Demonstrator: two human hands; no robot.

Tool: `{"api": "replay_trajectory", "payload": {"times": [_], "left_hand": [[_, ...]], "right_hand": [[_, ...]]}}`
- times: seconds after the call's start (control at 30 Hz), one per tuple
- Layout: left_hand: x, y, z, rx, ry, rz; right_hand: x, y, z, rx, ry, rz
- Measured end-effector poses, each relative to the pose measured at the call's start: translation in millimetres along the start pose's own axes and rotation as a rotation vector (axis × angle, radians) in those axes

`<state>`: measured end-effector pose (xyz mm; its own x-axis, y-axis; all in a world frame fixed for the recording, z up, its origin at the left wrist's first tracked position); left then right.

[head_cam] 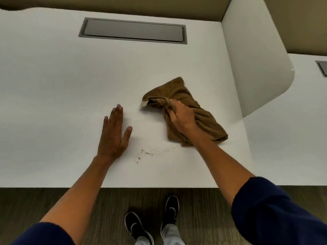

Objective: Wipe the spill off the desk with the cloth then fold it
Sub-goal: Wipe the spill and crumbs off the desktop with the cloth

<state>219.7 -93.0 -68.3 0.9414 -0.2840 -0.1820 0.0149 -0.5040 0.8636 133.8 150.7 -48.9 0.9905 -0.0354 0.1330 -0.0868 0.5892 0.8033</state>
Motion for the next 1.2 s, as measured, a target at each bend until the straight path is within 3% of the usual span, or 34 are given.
{"api": "replay_trajectory", "payload": {"times": [0.17,0.43,0.77,0.9,1.2], "left_hand": [[23.5,14.6,10.9,0.129,0.077,-0.092],[79.0,27.7,26.2,0.116,0.145,-0.015],[81.0,20.5,17.2,0.072,0.213,0.029],[77.1,18.5,17.4,0.033,0.208,0.062],[66.3,13.1,14.6,-0.071,0.138,0.115]], "right_hand": [[57.2,-47.5,33.8,0.058,0.075,0.164],[140.8,-69.0,57.5,0.108,0.215,0.302],[202.8,-60.4,25.9,0.294,0.458,0.274],[198.4,-43.9,5.1,0.331,0.406,0.16],[146.9,25.4,-59.8,0.222,-0.062,-0.172]]}}
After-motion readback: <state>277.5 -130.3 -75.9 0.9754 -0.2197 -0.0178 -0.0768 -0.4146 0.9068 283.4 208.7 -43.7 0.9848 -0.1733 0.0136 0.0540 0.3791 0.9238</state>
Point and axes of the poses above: each hand's wrist, its own x-axis away from the middle knuckle, its own y-axis out of the back of the hand, z = x × y, the point moved 6 cm from there along -x, towards the middle knuckle, and after that the axes turned 13 degrees about -y, right-handed, at the moved point
